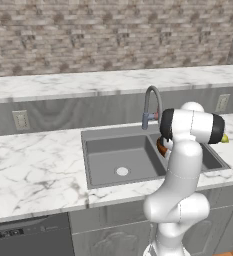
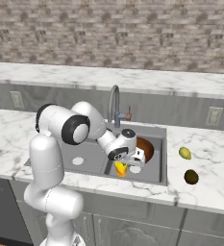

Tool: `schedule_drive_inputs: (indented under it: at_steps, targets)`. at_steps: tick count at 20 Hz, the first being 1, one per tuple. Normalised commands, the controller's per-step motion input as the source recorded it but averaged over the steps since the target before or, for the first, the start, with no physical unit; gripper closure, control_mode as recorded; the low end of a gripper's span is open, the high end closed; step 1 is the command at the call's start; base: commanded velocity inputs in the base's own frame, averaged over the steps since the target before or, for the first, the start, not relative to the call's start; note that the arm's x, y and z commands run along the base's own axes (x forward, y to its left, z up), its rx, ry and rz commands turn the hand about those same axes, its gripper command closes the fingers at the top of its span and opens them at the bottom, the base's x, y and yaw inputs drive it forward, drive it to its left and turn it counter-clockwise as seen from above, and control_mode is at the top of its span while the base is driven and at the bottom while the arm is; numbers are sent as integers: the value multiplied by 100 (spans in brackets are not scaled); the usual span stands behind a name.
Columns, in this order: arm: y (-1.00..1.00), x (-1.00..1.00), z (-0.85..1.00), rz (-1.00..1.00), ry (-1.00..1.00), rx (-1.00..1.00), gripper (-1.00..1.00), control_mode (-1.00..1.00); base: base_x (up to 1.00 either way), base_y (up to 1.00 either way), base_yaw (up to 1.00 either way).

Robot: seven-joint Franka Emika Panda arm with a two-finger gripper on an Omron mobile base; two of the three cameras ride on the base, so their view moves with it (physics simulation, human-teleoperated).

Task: Remove the lemon and avocado from the sink. Then move the bowl and cup from the counter to the sink for washing.

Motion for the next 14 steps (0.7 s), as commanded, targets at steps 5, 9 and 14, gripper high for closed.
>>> schedule_drive_inputs:
  at_steps: [5, 9, 14]
  targets:
    - [0, 4, -5, -4, 0, 0, -100, -100, 0, 0, 0]
    - [0, 3, 0, -4, 0, 0, -100, -100, 0, 0, 0]
    - [-3, 0, 0, -2, 0, 0, -100, -100, 0, 0, 0]
